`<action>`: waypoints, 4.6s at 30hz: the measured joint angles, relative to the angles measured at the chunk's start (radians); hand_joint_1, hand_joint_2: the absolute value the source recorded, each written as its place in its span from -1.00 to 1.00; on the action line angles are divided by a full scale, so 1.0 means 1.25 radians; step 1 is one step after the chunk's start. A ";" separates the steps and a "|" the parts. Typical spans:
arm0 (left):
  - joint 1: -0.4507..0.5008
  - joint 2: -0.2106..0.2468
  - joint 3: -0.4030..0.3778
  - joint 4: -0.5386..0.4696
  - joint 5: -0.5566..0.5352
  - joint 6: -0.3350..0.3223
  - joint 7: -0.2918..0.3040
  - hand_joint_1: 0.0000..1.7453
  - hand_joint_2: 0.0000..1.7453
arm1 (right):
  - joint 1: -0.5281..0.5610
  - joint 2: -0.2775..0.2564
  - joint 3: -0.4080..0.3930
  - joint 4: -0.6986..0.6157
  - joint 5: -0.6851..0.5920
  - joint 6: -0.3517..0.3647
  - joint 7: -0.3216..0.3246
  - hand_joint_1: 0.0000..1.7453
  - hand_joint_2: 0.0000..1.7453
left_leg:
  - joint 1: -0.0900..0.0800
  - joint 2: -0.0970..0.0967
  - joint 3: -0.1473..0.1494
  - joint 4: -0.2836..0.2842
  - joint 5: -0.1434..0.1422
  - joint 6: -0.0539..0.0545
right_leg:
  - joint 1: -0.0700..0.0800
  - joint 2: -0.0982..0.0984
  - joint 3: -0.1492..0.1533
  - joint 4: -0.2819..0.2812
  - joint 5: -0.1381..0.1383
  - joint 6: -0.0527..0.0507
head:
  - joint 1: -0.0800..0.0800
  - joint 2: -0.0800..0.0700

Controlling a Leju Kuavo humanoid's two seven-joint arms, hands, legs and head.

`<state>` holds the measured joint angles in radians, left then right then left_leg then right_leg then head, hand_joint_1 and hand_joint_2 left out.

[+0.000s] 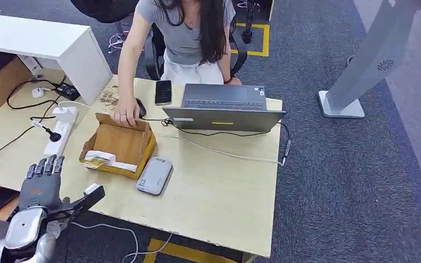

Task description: Pass the card to the sensor for recognition and then transmit it.

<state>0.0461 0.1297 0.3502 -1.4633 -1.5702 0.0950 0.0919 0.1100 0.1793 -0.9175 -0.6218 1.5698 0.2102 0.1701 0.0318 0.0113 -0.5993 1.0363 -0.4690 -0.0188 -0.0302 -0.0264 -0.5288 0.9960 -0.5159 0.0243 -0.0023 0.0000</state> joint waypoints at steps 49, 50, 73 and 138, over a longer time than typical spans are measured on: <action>-0.110 -0.016 -0.198 0.044 0.000 -0.049 0.074 -1.00 1.00 | -0.012 -0.006 0.037 0.024 0.000 -0.009 0.009 -1.00 -1.00 | 0.000 0.000 0.000 0.000 0.000 0.000 | 0.000 0.000 0.001 0.000 0.000 0.000 | 0.000 0.000; -0.111 -0.016 -0.200 0.045 0.000 -0.049 0.074 -1.00 1.00 | -0.012 -0.006 0.037 0.025 0.000 -0.009 0.009 -1.00 -1.00 | 0.000 0.000 0.000 0.000 0.000 0.000 | 0.000 0.000 0.001 0.000 0.000 0.000 | 0.000 0.000; -0.121 -0.031 -0.226 0.066 0.000 -0.049 0.074 1.00 1.00 | -0.013 -0.008 0.038 0.030 0.000 -0.014 0.011 -1.00 -1.00 | 0.000 0.000 0.000 0.000 0.000 0.000 | 0.000 0.000 0.001 0.000 0.000 0.000 | 0.000 0.000; -0.406 0.075 -0.266 -0.080 0.000 -0.141 0.024 1.00 1.00 | -0.077 -0.085 0.038 0.240 0.000 -0.097 -0.031 -1.00 -1.00 | 0.000 0.000 0.000 0.001 0.001 0.000 | 0.000 0.000 0.001 0.001 0.002 -0.001 | 0.000 0.000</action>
<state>-0.4614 0.2235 0.0179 -1.5633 -1.5702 -0.0816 0.1225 0.0143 0.0729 -0.8705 -0.3223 1.5698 0.0893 0.1316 0.0319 0.0115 -0.5995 1.0369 -0.4672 -0.0189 -0.0301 -0.0260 -0.5277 0.9967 -0.5136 0.0230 -0.0019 0.0000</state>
